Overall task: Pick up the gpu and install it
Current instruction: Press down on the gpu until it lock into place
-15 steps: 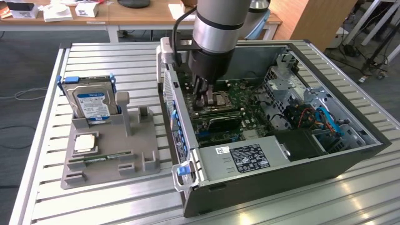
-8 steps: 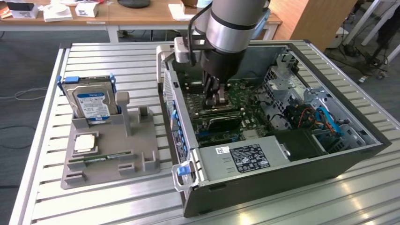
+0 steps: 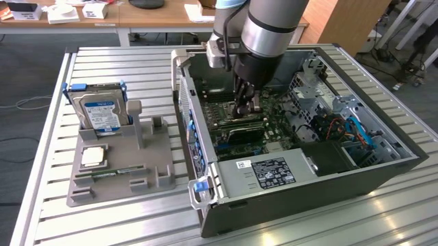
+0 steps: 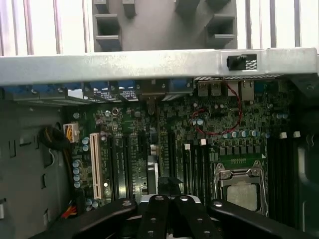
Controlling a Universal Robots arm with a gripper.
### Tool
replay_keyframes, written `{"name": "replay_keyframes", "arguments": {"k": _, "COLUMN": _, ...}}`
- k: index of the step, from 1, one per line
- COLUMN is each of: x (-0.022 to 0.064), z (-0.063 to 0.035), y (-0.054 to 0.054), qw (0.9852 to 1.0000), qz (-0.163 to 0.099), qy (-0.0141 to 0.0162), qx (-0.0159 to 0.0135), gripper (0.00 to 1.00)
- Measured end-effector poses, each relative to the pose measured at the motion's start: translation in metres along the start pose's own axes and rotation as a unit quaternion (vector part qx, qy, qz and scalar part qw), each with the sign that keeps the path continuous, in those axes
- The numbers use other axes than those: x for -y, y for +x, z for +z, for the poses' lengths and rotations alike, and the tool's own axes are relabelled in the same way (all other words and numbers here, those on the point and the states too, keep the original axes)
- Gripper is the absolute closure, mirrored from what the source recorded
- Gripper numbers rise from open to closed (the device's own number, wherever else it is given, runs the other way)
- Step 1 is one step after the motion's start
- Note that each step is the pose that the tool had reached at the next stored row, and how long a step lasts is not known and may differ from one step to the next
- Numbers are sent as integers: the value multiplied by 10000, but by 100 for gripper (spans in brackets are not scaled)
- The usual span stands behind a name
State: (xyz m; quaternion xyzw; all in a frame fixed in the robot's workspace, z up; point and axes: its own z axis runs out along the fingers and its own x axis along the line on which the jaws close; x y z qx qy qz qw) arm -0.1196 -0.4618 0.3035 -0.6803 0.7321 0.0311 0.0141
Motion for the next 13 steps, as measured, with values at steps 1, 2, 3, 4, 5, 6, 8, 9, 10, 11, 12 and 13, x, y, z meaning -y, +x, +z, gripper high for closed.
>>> {"name": "replay_keyframes", "arguments": {"k": 1, "x": 26, "z": 0, "y": -2, "qw": 10000, "qz": 0, "qy": 0, "qx": 1, "gripper": 89}}
{"name": "replay_keyframes", "arguments": {"k": 2, "x": 46, "z": -1, "y": -3, "qw": 10000, "qz": 0, "qy": 0, "qx": 1, "gripper": 89}}
{"name": "replay_keyframes", "arguments": {"k": 3, "x": 62, "z": -1, "y": -5, "qw": 10000, "qz": 0, "qy": 0, "qx": 1, "gripper": 89}}
{"name": "replay_keyframes", "arguments": {"k": 4, "x": 78, "z": -2, "y": -6, "qw": 10000, "qz": 0, "qy": 0, "qx": 1, "gripper": 89}}
{"name": "replay_keyframes", "arguments": {"k": 5, "x": 94, "z": -2, "y": -7, "qw": 10000, "qz": 0, "qy": 0, "qx": 1, "gripper": 89}}
{"name": "replay_keyframes", "arguments": {"k": 6, "x": 107, "z": -2, "y": -8, "qw": 10000, "qz": 0, "qy": 0, "qx": 1, "gripper": 89}}
{"name": "replay_keyframes", "arguments": {"k": 8, "x": 110, "z": -2, "y": -8, "qw": 10000, "qz": 0, "qy": 0, "qx": 1, "gripper": 89}}
{"name": "replay_keyframes", "arguments": {"k": 9, "x": 110, "z": -2, "y": -8, "qw": 10000, "qz": 0, "qy": 0, "qx": 1, "gripper": 89}}
{"name": "replay_keyframes", "arguments": {"k": 10, "x": 110, "z": -2, "y": -8, "qw": 10000, "qz": 0, "qy": 0, "qx": 1, "gripper": 89}}
{"name": "replay_keyframes", "arguments": {"k": 11, "x": 111, "z": -2, "y": -8, "qw": 10000, "qz": 0, "qy": 0, "qx": 1, "gripper": 89}}
{"name": "replay_keyframes", "arguments": {"k": 12, "x": 110, "z": -2, "y": -8, "qw": 10000, "qz": 0, "qy": 0, "qx": 1, "gripper": 89}}
{"name": "replay_keyframes", "arguments": {"k": 13, "x": 111, "z": -2, "y": -8, "qw": 10000, "qz": 0, "qy": 0, "qx": 1, "gripper": 89}}
